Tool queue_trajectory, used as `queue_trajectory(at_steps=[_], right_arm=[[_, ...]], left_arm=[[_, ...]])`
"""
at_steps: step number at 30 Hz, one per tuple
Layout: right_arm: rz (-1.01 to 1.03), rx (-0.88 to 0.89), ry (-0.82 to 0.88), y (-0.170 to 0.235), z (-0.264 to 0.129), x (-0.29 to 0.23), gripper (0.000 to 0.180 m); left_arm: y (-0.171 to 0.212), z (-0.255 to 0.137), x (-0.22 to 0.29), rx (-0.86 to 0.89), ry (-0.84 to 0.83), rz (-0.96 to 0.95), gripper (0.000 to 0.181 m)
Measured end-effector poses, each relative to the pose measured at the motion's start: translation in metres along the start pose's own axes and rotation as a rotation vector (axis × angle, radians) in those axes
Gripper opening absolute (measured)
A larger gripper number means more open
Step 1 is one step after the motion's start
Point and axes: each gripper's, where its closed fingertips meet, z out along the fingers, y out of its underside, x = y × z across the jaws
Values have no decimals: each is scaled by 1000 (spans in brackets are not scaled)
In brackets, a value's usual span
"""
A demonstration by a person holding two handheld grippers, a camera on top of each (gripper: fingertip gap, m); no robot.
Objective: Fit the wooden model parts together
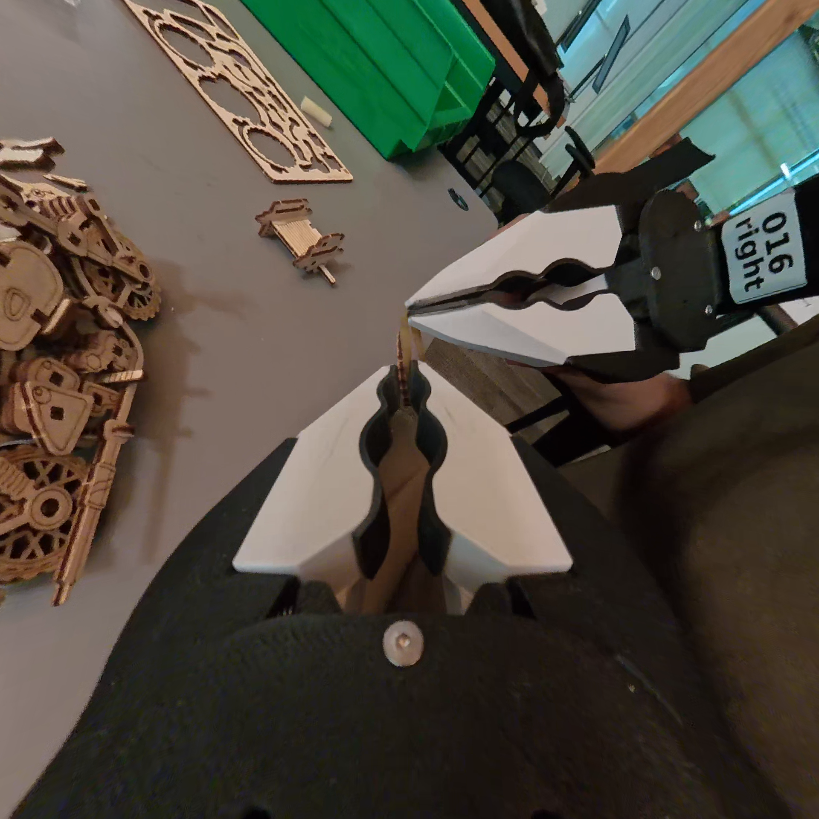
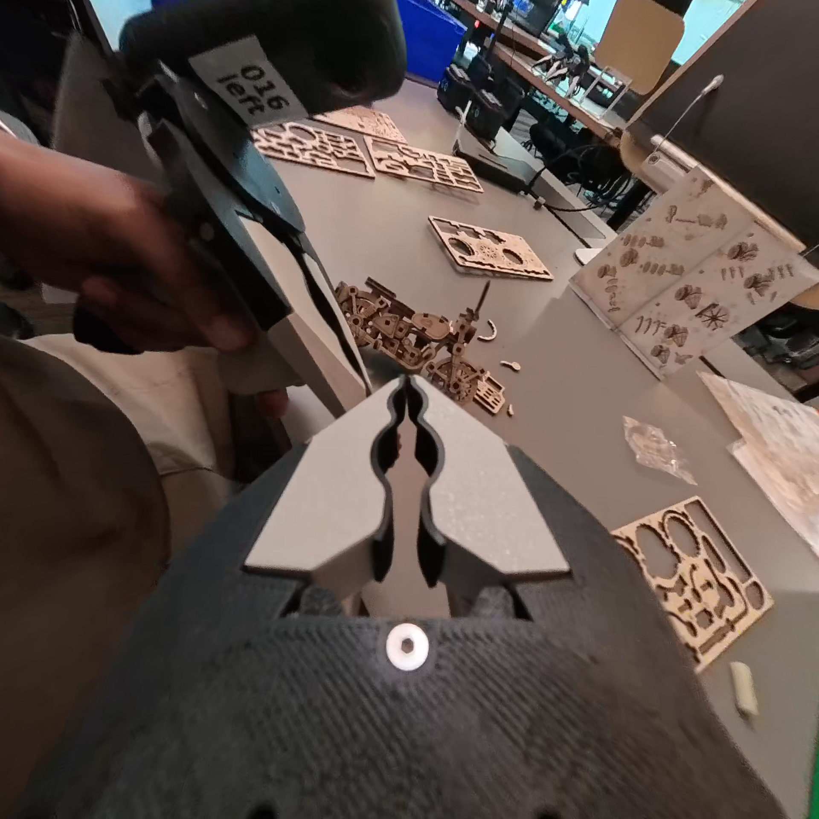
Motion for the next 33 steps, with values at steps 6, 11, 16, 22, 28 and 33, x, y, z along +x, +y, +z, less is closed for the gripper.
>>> queue_trajectory(at_steps=[6, 11, 16, 22, 28, 33], right_arm=[[99, -87, 12, 18, 1, 12, 0], [186, -90, -14, 20, -2, 16, 0], [270, -102, -64, 22, -1, 11, 0], [387, -99, -134, 22, 0, 3, 0], [452, -116, -178, 23, 3, -6, 0], [491, -143, -214, 26, 5, -14, 0]], left_arm=[[-11, -7, -2, 73, 13, -17, 6], [-22, -12, -3, 159, 66, -130, 6], [-31, -17, -9, 230, 52, -164, 5], [-35, -20, -14, 303, 57, -239, 5], [-36, -19, -19, 363, 60, -326, 4], [-33, -16, -22, 379, 48, -355, 4]])
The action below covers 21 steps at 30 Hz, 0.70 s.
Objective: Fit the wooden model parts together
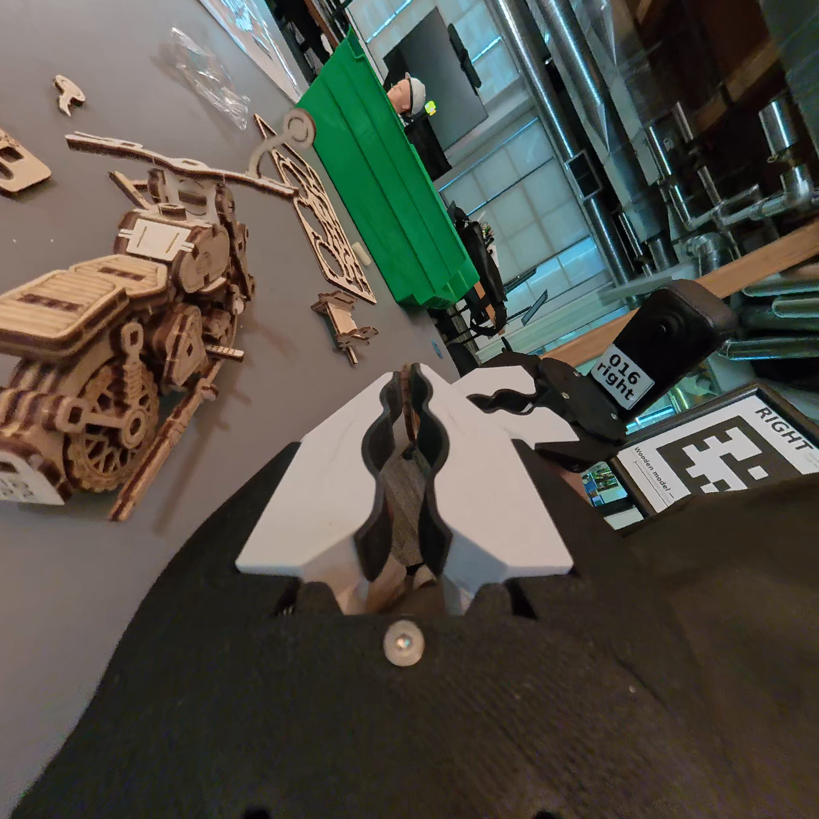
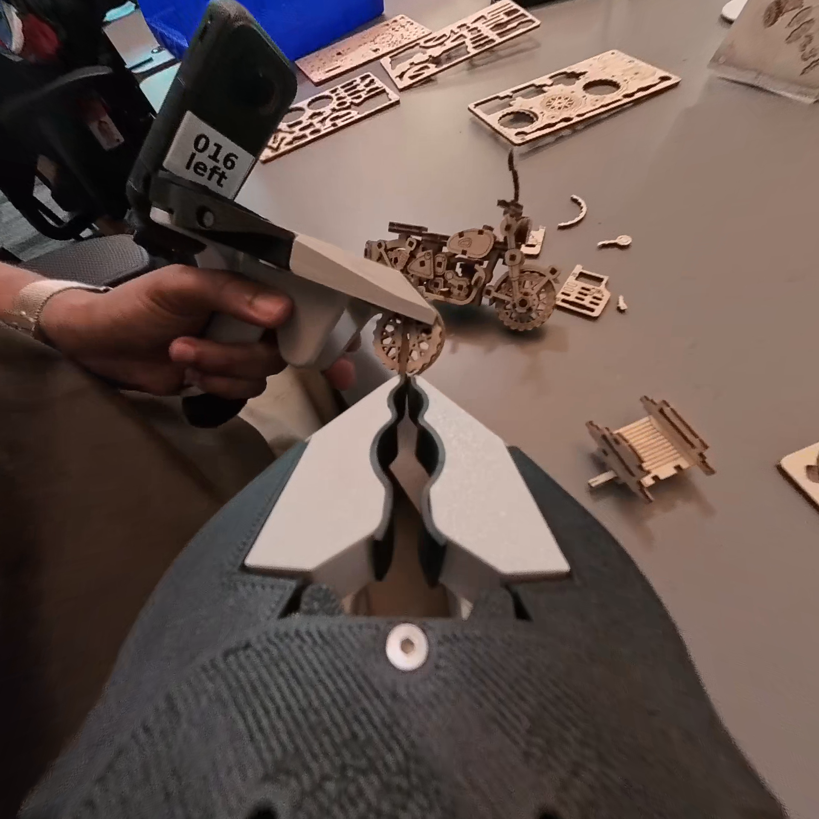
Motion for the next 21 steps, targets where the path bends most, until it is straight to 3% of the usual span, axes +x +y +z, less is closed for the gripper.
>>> queue_trajectory(at_steps=[6, 12, 16, 21], right_arm=[[209, 66, -122, -4, -2, -2, 0], [487, 166, -393, -17, -1, -23, 0], [452, 165, -379, -16, -2, -23, 5], [530, 313, -369, -33, -18, 0, 14]], left_arm=[[-1, 1, 5, 11, 30, 1, 4], [-11, -1, 22, 36, 91, 68, 4], [-16, -5, 22, 57, 103, 57, 4], [-19, -8, 29, 60, 164, 53, 4]])
